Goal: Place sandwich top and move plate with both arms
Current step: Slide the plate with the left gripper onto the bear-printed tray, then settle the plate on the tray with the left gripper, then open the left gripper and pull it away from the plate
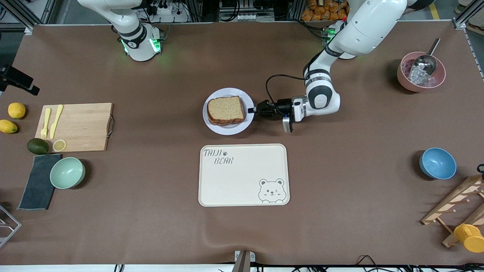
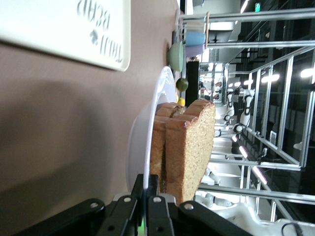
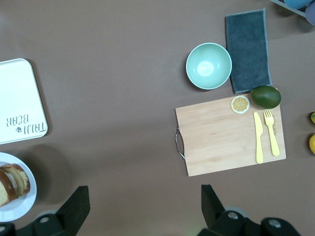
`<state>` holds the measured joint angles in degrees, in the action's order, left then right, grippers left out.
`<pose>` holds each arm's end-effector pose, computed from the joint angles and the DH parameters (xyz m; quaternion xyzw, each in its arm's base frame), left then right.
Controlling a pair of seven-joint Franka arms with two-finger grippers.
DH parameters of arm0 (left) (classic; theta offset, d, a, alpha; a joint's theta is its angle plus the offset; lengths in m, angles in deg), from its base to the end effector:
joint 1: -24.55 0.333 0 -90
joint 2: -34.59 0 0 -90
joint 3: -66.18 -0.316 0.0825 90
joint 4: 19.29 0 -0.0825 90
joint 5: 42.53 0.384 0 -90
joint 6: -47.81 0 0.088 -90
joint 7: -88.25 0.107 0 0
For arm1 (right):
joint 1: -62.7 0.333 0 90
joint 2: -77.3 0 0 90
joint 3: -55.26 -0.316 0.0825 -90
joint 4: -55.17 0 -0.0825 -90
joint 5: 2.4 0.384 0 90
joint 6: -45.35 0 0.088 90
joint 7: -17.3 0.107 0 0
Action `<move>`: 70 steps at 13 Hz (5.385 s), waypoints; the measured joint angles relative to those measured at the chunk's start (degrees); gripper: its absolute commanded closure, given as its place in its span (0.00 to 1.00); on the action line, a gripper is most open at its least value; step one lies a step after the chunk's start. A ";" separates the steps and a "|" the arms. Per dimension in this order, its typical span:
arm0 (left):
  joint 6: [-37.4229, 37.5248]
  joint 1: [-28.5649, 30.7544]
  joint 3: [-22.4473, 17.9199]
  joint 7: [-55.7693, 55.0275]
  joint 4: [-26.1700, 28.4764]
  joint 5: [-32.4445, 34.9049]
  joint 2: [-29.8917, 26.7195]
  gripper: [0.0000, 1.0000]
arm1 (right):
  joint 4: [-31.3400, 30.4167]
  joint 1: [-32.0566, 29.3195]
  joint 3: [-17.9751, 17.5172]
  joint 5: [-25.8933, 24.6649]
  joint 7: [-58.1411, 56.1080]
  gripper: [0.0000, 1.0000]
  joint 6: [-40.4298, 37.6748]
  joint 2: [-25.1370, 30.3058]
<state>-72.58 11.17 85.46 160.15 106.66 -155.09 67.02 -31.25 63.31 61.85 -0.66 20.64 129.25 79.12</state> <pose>0.4181 -0.3316 0.1393 0.7710 0.0133 -0.0002 0.6367 0.5310 -0.0533 0.6616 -0.9967 0.0797 0.0058 0.0171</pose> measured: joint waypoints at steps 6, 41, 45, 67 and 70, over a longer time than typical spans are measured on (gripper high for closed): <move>-0.92 2.20 -0.38 -5.08 -5.38 -0.02 -0.01 1.00 | 0.00 0.03 -0.25 0.00 0.00 0.00 -0.01 0.00; -6.92 -0.69 -6.56 -11.15 -33.47 3.24 21.76 1.00 | 0.00 0.04 -0.44 0.00 0.00 0.00 -0.10 -0.03; -6.92 -0.73 -6.59 -11.19 -34.61 3.24 22.69 1.00 | 0.00 0.05 -0.46 0.00 0.00 0.00 -0.10 -0.07; -12.36 -0.49 -6.81 -22.97 -37.42 11.64 20.89 0.30 | 0.00 0.11 -0.47 0.00 0.00 0.00 -0.12 -0.13; -13.62 -0.50 -6.81 -27.80 -37.53 16.70 19.75 0.32 | 0.00 0.11 -0.47 0.00 0.00 0.00 -0.12 -0.13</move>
<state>-86.20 10.66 78.64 132.35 69.13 -138.39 86.77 -31.25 63.42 61.38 -0.66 20.64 129.13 78.99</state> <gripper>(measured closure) 0.304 0.000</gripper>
